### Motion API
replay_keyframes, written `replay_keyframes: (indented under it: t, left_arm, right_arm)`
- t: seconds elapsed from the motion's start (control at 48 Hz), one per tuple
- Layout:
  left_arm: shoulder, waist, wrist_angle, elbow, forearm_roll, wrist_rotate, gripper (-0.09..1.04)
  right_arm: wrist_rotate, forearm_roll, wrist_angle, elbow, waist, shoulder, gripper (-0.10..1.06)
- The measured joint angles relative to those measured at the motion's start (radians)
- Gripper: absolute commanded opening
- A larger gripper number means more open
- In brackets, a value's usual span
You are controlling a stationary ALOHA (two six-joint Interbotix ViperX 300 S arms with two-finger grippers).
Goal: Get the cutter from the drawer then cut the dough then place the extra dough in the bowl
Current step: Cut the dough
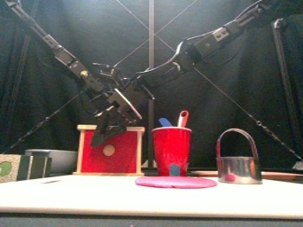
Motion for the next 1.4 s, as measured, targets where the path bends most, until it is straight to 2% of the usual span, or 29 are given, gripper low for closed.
replay_keyframes:
  t: [0.979, 1.229, 1.396]
  left_arm:
    - [0.029, -0.017, 0.003, -0.044, 0.026, 0.000, 0.43]
    - [-0.002, -0.026, -0.049, -0.041, 0.003, -0.005, 0.43]
    - [-0.040, -0.028, -0.095, -0.018, -0.021, -0.006, 0.43]
  right_arm:
    - [0.006, 0.008, 0.018, -0.049, 0.002, 0.025, 0.25]
    - [0.005, 0.008, 0.049, -0.049, 0.028, 0.023, 0.25]
    - [0.005, 0.009, 0.063, -0.051, 0.066, -0.006, 0.25]
